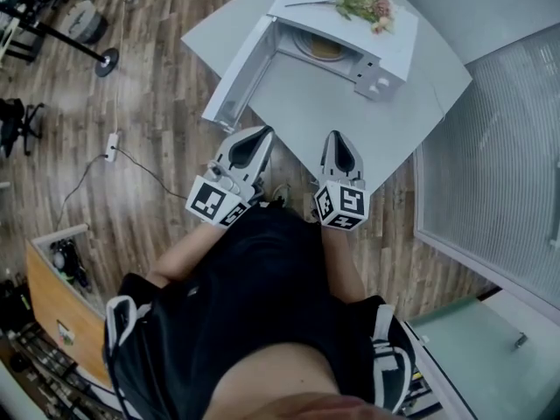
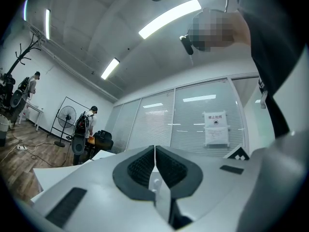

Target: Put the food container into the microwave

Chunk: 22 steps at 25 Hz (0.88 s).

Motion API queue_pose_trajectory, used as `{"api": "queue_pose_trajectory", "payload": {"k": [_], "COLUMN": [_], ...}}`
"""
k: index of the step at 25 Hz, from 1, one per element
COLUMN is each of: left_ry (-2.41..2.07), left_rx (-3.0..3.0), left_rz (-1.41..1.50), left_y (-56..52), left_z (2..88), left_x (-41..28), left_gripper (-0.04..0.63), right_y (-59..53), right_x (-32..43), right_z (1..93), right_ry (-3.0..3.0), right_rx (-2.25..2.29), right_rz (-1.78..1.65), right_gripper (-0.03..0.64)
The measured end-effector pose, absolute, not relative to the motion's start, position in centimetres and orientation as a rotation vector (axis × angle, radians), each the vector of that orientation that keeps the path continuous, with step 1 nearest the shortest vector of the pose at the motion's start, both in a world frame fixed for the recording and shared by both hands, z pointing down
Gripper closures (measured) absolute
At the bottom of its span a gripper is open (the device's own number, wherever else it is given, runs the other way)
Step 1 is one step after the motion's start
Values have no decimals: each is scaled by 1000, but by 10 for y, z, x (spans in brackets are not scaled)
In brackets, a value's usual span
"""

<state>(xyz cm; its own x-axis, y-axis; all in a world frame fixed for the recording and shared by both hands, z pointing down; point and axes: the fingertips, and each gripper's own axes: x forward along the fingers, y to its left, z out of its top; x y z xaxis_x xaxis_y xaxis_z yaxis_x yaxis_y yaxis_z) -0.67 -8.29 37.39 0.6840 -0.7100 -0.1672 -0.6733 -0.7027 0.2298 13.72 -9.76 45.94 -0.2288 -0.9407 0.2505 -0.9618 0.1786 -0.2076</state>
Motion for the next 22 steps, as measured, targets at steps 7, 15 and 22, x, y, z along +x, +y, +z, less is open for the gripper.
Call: {"api": "queue_pose_trajectory", "payload": {"k": [7,15,22], "left_ry": [-1119,-1085,-1058], "left_rx": [2740,2757,2760], "left_rz": [-358,-373,-385], "left_y": [-80,-79,-81], "left_z": [378,373,372], "left_x": [-22,-36,-44], "left_gripper": [569,569,569], "right_y": [-71,-65,-64], "right_x": [119,104,99], "right_z": [446,439,437], "right_ry": [-2370,-2361,-2340], "right_rx": [1905,1928,1957], "right_rz": [494,491,488], "right_gripper": [592,594,594]}}
